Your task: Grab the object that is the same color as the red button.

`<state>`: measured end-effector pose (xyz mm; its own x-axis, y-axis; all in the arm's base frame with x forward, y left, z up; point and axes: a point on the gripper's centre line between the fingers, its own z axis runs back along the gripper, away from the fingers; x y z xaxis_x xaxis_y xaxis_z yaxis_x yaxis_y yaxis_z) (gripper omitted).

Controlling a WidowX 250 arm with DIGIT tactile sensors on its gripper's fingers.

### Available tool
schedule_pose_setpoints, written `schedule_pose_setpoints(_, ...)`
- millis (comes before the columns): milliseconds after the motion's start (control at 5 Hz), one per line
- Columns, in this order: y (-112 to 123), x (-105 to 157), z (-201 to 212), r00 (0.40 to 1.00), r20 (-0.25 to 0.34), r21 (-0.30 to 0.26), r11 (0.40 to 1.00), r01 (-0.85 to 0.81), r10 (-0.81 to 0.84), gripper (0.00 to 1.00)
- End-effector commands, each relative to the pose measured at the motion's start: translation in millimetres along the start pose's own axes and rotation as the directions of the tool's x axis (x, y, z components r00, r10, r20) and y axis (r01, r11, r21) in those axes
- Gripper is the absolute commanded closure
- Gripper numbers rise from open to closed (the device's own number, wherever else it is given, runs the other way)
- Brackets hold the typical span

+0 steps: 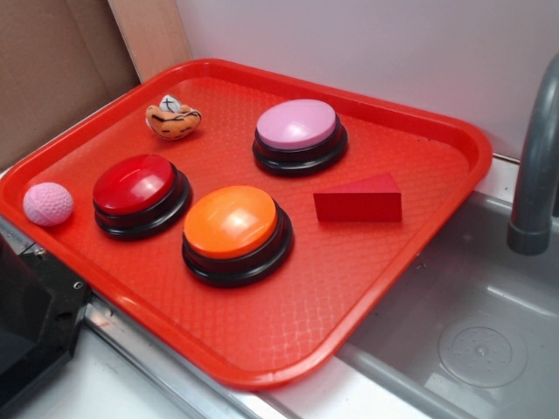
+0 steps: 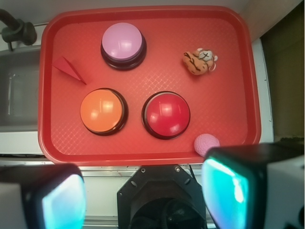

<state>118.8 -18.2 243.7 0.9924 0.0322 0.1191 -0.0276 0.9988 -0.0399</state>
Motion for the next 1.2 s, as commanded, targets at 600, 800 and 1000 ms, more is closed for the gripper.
schedule_pose_setpoints(600,-33.2,89.0,-60.0,0.935,-0.010,0.009,0.935,0.354,-0.353,0.00)
schedule_pose_setpoints(800,-59.8,108.8,-88.4,0.888,0.043,-0.013,0.889,0.458,-0.458,0.00)
schedule_pose_setpoints(1000,-86.1,121.6,-117.9,0.837,0.094,-0.011,0.840,0.543,-0.539,0.00)
